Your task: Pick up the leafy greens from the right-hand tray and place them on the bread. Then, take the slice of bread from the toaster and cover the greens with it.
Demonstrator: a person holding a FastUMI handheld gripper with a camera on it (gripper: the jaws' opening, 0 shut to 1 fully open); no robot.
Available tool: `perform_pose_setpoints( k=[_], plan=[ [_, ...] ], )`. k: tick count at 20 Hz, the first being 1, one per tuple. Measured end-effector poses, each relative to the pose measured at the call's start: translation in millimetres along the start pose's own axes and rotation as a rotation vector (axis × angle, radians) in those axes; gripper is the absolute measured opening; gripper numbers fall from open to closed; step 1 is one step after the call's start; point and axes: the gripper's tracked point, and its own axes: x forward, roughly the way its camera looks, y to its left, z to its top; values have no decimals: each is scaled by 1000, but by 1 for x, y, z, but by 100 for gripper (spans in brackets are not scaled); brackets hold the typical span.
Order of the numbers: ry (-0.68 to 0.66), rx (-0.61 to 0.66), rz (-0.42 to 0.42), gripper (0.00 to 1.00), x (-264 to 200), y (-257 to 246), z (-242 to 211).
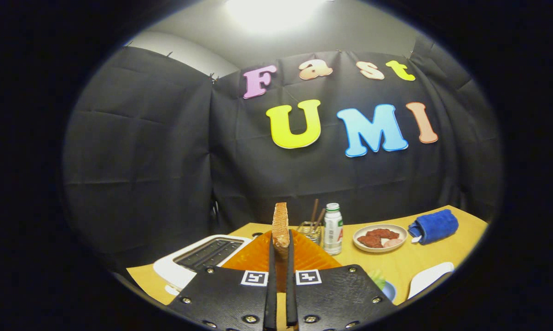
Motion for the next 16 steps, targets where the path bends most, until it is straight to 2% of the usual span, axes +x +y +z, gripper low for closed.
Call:
perform_pose_setpoints(
  k=[5,9,13,16],
  plan=[
    [63,21,-113,8,-7,-79,-26],
    [102,-15,-198,8,-19,-129,-51],
    [156,-19,-256,8,-29,-161,-79],
    [157,-14,-274,8,-33,-170,-82]
  ],
)
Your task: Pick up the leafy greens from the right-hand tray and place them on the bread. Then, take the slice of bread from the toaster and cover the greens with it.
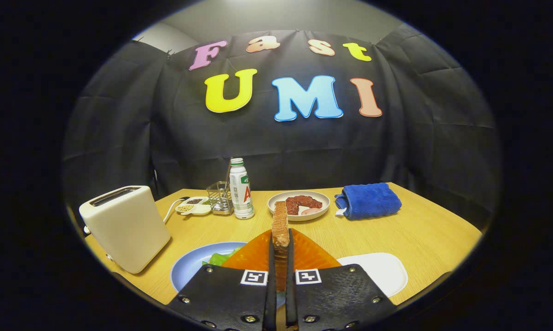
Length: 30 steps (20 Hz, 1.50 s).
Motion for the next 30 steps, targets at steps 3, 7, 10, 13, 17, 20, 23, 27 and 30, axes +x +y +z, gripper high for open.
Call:
perform_pose_setpoints(
  k=[3,7,10,13,17,20,23,27,30],
  plan=[
    [-2,-10,9,8,-2,6,-1],
    [-20,-71,11,8,-3,20,-3],
    [-42,-169,14,8,-7,35,-9],
    [-51,-252,27,8,-9,54,-17],
    [-16,-257,70,8,-7,75,-34],
    [10,-227,90,8,-6,85,-41],
    [78,-156,130,8,-1,97,-55],
    [134,-79,155,8,0,106,-64],
    [167,-46,168,8,2,109,-72]
  ],
)
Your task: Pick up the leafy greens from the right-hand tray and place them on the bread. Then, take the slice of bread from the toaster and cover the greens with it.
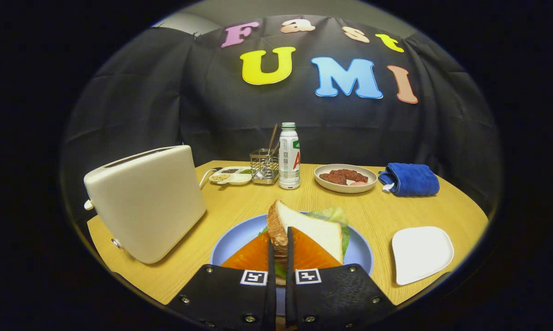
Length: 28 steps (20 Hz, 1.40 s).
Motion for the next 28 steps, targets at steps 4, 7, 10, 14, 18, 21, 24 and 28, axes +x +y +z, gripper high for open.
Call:
perform_pose_setpoints(
  k=[4,7,10,14,18,21,24,28],
  plan=[
    [47,56,20,8,2,7,-10],
    [38,34,4,8,-1,8,-8],
    [18,-2,-6,13,-4,11,-4],
    [26,-43,85,50,-4,35,-9],
    [31,2,104,73,-3,36,-8],
    [30,10,115,73,-3,38,-6],
    [-15,-16,150,76,-10,48,4],
    [-86,-67,167,97,-23,55,31]
  ],
)
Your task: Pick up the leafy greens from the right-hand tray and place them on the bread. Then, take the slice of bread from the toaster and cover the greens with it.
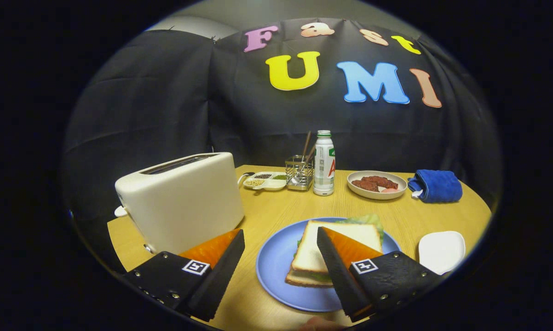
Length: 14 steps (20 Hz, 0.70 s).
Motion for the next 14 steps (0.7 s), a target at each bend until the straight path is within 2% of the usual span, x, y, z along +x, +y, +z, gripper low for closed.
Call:
perform_pose_setpoints(
  k=[3,5,9,12,14],
  plan=[
    [-58,-14,-9,97,-11,-10,30],
    [-108,-11,-46,96,-23,-37,57],
    [-194,-26,-187,96,-56,-123,106],
    [-237,-45,-319,96,-84,-192,129],
    [-257,-30,-376,96,-101,-223,136]
  ],
)
